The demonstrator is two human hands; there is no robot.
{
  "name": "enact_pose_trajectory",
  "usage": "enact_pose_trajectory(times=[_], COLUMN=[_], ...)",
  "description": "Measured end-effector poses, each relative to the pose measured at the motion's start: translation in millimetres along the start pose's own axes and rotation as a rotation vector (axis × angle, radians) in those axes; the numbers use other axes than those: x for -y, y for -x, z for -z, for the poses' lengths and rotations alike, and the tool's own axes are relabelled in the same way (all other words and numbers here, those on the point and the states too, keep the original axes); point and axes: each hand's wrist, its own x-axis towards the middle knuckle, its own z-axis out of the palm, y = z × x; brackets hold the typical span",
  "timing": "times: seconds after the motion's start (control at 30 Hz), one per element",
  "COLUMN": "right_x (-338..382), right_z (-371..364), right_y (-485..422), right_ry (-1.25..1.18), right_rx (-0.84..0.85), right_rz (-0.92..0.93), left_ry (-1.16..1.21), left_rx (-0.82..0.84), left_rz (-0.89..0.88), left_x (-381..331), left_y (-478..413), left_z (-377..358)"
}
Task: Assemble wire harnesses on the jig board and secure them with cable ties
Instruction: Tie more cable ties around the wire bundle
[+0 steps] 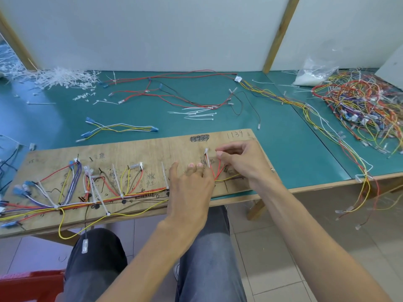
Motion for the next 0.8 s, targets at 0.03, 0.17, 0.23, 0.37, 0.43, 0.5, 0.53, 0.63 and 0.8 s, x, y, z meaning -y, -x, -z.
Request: enact_pose_trajectory(times=[0.03,0.17,0.23,0.37,0.43,0.5,0.53,0.63,0.8], right_x=[-3,-1,9,16,13,12,13,12,15], right_z=[-3,-9,-12,-15,-14,-11,-10,-10,-18], right_y=[3,2,-8,-16,-14,-12,-12,-6,-7], right_ry=[-0.007,0.006,0.08,0.055,-0.037,-0.148,-0.2,-0.189,0.27], right_rx=[-0.038,-0.059,-0.064,-0.127,-0.137,-0.165,-0.166,-0.103,-0.07], right_rz=[0.01,-0.026,-0.07,-0.151,-0.159,-0.155,-0.144,0.033,0.306], left_ry=[0.011,0.082,0.101,0.146,0.154,0.147,0.144,0.153,0.133], left_rx=[-0.002,-0.002,-0.019,-0.056,-0.052,-0.064,-0.075,-0.058,-0.035], left_rz=[0.001,-0.013,-0.01,-0.006,-0.014,-0.028,-0.03,-0.026,-0.022], left_x=[0,2,4,5,6,5,5,7,5], left_y=[0,0,-1,-1,-1,0,-1,-1,1], left_z=[-1,-7,-8,-10,-12,-15,-16,-14,-13])
